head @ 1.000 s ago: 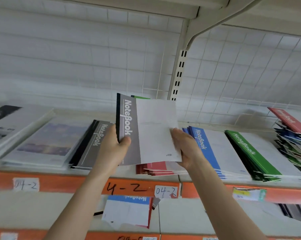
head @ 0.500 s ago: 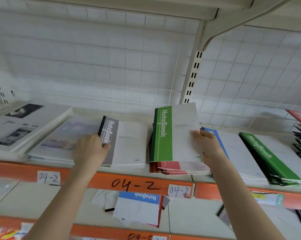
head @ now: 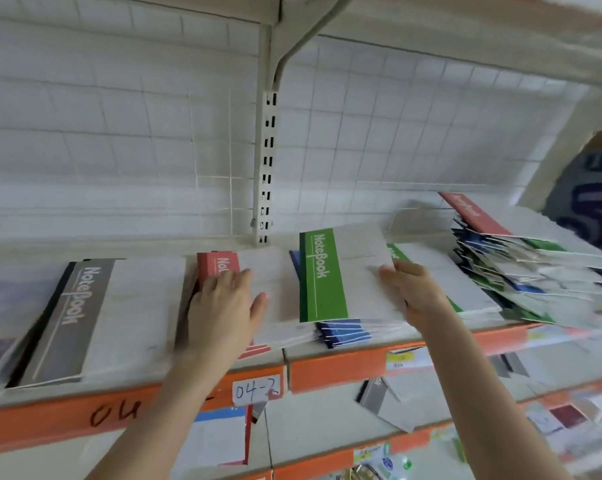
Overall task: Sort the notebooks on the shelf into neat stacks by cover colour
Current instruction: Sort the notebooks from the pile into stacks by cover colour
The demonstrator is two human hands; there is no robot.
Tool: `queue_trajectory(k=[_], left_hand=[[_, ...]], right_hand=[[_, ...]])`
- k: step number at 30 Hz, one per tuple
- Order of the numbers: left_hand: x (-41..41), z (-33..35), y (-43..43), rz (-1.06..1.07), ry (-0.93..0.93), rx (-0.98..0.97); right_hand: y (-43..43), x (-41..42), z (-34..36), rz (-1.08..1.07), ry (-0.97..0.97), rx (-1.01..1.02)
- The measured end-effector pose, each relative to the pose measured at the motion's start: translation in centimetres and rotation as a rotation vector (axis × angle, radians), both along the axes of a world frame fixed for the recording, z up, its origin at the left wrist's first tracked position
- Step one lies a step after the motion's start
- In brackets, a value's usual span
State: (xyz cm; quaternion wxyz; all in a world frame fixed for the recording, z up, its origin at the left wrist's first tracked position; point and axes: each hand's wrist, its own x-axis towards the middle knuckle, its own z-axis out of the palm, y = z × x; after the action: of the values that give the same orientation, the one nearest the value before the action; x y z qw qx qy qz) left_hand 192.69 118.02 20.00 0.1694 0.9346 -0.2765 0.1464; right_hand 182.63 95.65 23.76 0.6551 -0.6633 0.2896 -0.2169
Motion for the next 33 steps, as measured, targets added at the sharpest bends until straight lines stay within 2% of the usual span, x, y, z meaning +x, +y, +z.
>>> queue_trajectory(k=[4,6,9,11,14,17,21,24,29,31,33], left_hand=[[-1.8,0.0,-6.1,-0.11,-0.029,0.024],[-2.5,0.1,-8.6,-0.201,-0.065,0.047],[-3.2,-0.4,-12.0,-0.223,-0.122,0.024],[-3.9,-0.2,-13.8,-0.229,-0.123,0.029],[-4.5,-0.1,-16.1,-0.23,-0.112,0.019],[-5.0,-0.2,-18.0,-0.237,-0.14,0.015],[-5.6,-0.4,-20.0,-0.224,-0.151,0.018],[-5.9,-0.4,-21.5,-0.209,-0.161,0.005],[-6.3,0.2,-24.1,-0.212,-0.192,-0.004],[-6.5,0.5,-25.2,-0.2,-0.199,-0.015],[-6.9,0.7,-26.1,-0.197,-0.181,-0.062]], right_hand=[[-5.8,-3.6,0.6,-0.058,0.053,0.018],[-8.9,-4.9,0.5,-0.099,0.127,-0.055],[-13.0,-5.8,0.3,-0.147,0.339,-0.338],[-14.7,-5.8,0.2,-0.104,0.511,-0.521],[-16.5,-4.9,-0.3,-0.061,0.691,-0.71],[-17.6,-4.3,-1.0,-0.059,0.783,-0.839],[-18.2,-4.3,-1.7,-0.09,0.809,-0.995],[-18.1,-4.8,-1.2,-0.089,0.756,-1.157],[-19.5,-4.7,2.1,-0.217,0.272,-1.327],[-21.5,-4.3,3.6,-0.197,0.305,-1.357],[-23.5,-3.6,4.2,-0.051,0.509,-1.31]])
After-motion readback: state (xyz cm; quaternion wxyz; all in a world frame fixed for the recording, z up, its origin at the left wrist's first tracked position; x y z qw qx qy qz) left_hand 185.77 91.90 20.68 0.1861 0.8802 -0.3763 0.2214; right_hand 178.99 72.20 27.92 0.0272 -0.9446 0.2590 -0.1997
